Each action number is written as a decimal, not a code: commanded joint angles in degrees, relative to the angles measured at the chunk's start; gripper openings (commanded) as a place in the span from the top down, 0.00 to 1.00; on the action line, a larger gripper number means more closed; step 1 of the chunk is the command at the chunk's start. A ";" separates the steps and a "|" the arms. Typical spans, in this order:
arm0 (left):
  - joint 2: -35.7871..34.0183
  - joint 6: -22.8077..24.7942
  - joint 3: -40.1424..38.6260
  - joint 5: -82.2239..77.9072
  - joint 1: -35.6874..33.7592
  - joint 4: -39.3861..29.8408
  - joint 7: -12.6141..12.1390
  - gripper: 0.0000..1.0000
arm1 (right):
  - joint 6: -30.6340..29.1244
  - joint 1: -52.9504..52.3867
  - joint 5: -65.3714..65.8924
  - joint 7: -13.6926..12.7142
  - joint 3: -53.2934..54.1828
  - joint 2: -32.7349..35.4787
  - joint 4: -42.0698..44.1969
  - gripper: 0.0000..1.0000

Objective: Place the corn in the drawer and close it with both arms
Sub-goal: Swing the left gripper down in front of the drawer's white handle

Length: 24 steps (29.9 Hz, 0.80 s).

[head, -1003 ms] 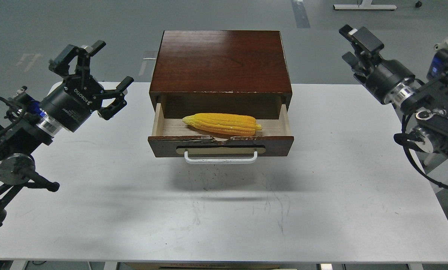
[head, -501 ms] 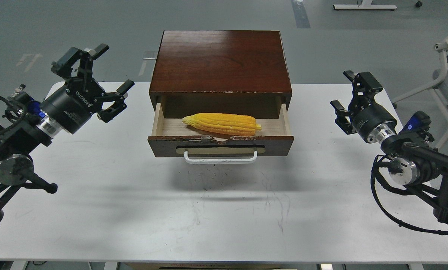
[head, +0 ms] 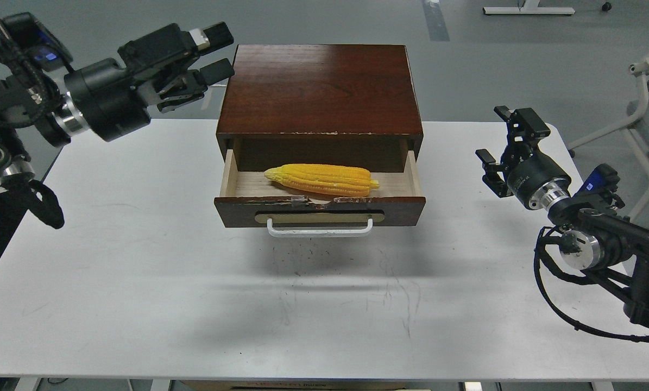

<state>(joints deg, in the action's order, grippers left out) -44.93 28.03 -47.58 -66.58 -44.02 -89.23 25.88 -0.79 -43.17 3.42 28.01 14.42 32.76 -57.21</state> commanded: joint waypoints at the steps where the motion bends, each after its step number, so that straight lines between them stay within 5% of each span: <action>1: 1.59 -0.03 1.26 -10.74 -1.42 -5.42 -0.13 0.01 | 0.00 0.28 0.00 -0.01 -0.09 0.03 0.08 0.00; 10: 8.19 -0.03 13.39 -24.56 -0.90 -7.53 -0.48 0.09 | 0.00 0.63 0.00 -0.01 -0.09 0.29 0.08 0.00; 13: 9.42 -0.03 16.55 -24.65 -0.54 -7.53 -0.66 0.33 | 0.00 0.98 0.00 -0.01 -0.09 0.46 0.08 0.00; 14: 9.60 -0.03 18.04 -24.65 -0.46 -7.53 -0.66 0.52 | 0.00 1.07 0.00 -0.01 -0.09 0.47 0.08 0.00; 18: 9.69 -0.03 23.57 -24.65 -0.45 -8.23 -0.75 0.97 | 0.00 1.33 0.00 -0.01 -0.09 0.55 0.08 0.00; 24: 9.60 -0.03 27.28 -24.12 3.84 -8.15 -3.81 1.00 | 0.09 1.69 0.00 -0.01 -0.09 0.55 0.08 0.00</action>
<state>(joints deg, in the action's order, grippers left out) -35.30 27.99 -21.19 -91.22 -42.72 -97.44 24.27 -0.79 -41.69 3.42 28.01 14.32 33.31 -57.13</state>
